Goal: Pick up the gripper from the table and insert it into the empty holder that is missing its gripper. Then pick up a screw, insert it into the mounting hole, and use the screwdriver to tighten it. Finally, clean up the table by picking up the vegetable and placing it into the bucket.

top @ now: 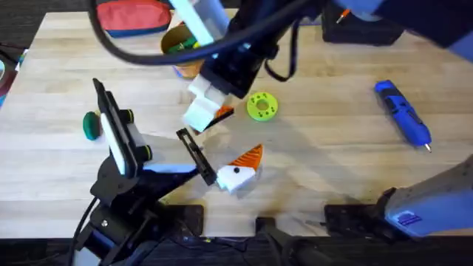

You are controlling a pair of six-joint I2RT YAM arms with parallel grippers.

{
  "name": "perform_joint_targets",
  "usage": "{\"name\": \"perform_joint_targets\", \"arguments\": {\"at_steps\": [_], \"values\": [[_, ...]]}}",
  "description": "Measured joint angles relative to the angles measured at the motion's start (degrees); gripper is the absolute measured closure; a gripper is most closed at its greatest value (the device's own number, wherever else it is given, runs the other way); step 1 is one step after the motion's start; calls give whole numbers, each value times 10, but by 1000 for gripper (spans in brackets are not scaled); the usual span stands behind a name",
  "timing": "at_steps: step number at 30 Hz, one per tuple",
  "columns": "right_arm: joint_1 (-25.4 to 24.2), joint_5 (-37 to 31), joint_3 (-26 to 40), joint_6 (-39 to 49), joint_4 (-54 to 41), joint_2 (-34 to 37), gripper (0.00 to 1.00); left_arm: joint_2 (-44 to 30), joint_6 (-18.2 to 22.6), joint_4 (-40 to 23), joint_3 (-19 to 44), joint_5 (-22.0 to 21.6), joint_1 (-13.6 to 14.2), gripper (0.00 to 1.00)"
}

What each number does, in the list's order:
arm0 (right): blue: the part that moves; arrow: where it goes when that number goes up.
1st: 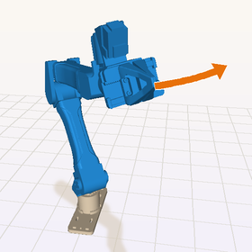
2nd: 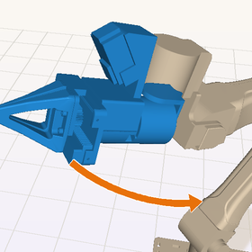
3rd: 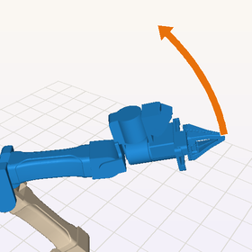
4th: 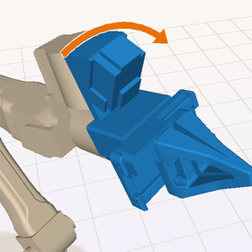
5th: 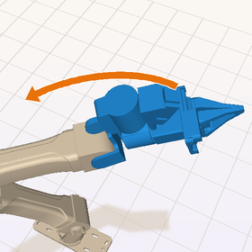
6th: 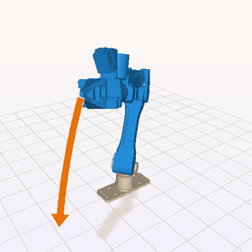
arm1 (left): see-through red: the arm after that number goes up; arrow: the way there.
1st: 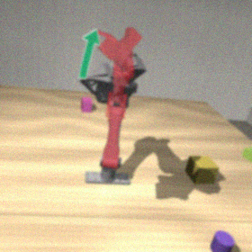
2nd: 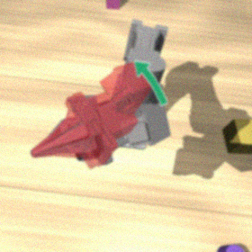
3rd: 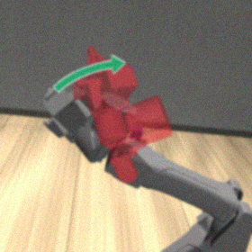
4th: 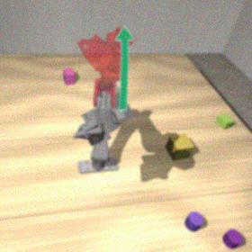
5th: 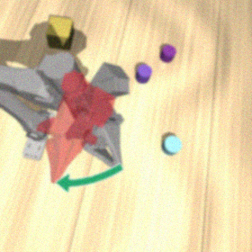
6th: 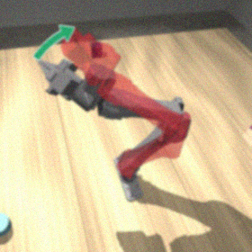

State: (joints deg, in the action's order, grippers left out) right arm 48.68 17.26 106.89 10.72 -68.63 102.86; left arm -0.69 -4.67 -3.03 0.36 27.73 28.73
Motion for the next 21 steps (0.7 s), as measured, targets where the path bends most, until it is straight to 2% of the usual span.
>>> {"name": "perform_joint_targets", "arguments": {"at_steps": [4, 11, 15, 21], "values": [[-30, 0, 0, 0, -39, -53, 9, 0, 0, 0, 0, 1, 0, 13], [-117, 0, -18, 1, -64, -175, 8, 0, 0, 0, 0, 1, 0, 11], [-152, 6, -108, 1, -40, -255, 7, 0, 0, 0, 0, 1, 0, 12], [-163, 28, -283, 0, 36, -376, 9, 0, 2, 0, 0, 1, 0, 19]]}}
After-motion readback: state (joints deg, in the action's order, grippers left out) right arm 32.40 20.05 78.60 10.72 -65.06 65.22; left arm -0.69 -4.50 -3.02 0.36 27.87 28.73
